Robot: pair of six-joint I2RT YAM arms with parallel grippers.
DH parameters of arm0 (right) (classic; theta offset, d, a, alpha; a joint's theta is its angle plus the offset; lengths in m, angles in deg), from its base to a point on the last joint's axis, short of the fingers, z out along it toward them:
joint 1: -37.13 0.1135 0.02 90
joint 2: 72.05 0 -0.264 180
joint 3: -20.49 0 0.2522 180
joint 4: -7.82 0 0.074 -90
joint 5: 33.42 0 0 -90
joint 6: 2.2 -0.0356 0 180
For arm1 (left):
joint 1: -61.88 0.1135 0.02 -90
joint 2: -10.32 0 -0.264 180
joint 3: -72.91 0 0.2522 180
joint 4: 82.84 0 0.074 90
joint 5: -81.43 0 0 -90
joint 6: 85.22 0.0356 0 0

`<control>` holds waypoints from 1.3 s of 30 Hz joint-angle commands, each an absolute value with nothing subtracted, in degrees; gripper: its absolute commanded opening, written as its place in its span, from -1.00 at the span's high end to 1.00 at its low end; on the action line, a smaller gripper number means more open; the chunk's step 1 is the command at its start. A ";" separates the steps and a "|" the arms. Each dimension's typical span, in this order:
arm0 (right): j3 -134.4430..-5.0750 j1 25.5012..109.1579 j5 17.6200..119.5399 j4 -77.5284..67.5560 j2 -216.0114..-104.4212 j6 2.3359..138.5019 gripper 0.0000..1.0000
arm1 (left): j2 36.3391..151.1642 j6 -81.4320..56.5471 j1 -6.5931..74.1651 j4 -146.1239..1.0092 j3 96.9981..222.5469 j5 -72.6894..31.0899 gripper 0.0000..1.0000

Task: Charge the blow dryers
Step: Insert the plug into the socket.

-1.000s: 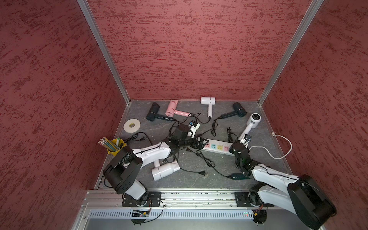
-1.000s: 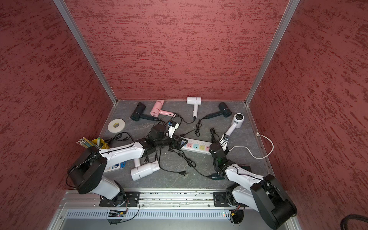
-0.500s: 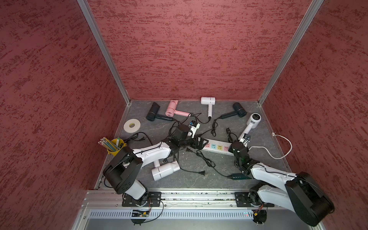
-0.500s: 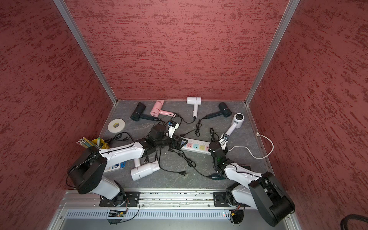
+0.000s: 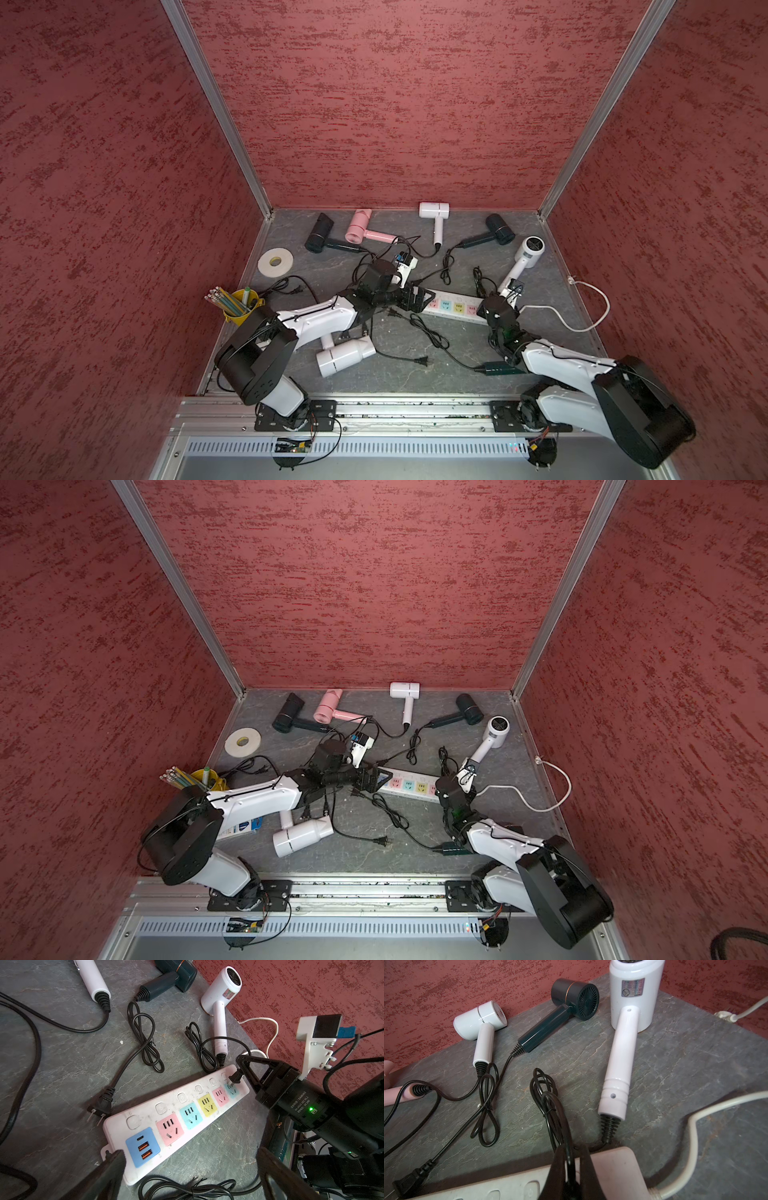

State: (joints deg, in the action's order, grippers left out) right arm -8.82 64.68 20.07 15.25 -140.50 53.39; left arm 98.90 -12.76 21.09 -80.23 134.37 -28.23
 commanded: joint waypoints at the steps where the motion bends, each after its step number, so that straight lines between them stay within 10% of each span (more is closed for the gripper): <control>1: -9.20 64.99 19.43 16.55 -140.91 54.46 1.00 | 97.86 -11.92 21.02 -79.82 135.72 -29.31 -0.99; 39: -5.19 80.26 14.26 6.58 -139.38 43.07 1.00 | 98.31 -12.16 20.80 -79.31 136.30 -29.66 -0.99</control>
